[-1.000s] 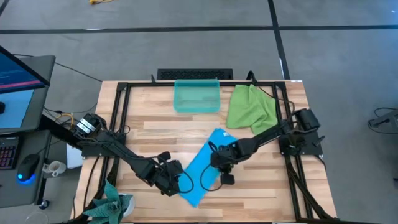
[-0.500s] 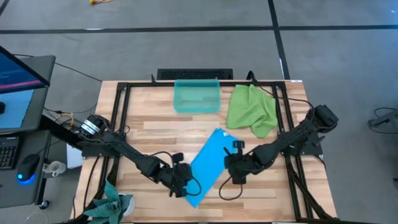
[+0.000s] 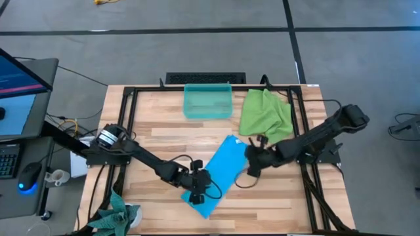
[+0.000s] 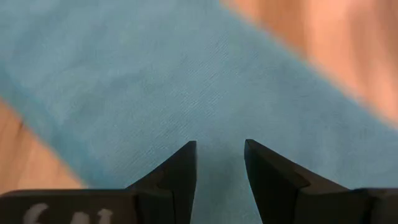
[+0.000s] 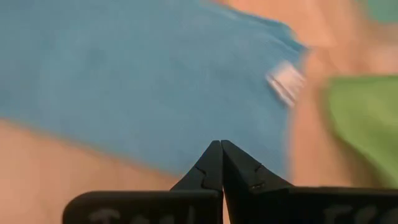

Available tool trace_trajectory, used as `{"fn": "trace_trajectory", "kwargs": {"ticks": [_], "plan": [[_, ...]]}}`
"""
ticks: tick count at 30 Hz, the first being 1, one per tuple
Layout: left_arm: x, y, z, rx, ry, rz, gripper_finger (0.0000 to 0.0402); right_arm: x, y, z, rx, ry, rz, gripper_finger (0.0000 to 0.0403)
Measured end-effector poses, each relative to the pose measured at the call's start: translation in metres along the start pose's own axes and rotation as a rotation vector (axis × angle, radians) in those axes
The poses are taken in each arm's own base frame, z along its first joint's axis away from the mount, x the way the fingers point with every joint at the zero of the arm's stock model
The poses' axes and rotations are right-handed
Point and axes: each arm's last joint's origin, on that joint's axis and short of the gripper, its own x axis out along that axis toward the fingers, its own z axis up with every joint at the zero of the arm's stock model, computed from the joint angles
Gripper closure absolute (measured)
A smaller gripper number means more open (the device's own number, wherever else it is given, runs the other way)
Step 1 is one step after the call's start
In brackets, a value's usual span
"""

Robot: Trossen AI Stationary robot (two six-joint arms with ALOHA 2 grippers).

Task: Roll microfiber towels into tight, uniform cylinder then place into a basket
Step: Fold the blue microfiber cloth

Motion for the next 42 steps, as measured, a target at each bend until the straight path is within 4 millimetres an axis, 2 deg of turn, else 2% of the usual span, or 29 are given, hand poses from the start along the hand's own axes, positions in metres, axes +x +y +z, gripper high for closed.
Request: {"fn": "trace_trajectory", "kwargs": {"ticks": [4,8,15,22,30,35,42], "plan": [[0.007,0.004,-0.003,-0.018,0.029,0.000,0.0274,0.012,-0.013,-0.003,0.097,0.009,0.084,0.0379],[0.014,0.006,-0.002,-0.036,0.040,-0.037,0.0274,0.025,-0.025,-0.001,0.188,0.043,0.075,0.0381],[0.013,0.007,-0.001,-0.068,0.054,-0.060,0.0274,0.050,-0.031,0.002,0.276,0.077,0.083,0.0384],[0.013,0.006,-0.001,-0.098,0.071,-0.110,0.0274,0.078,-0.034,0.027,0.368,-0.059,0.117,0.0384],[0.012,0.000,0.000,-0.068,0.064,-0.193,0.0274,0.101,-0.041,0.061,0.288,-0.115,0.094,0.0380],[0.011,-0.002,0.007,-0.023,0.037,-0.172,0.0274,0.093,-0.038,0.067,0.185,-0.128,0.091,0.0375],[0.002,-0.012,0.015,0.035,0.058,-0.013,0.0274,0.043,-0.024,0.067,0.112,-0.181,0.017,0.0383]]}}
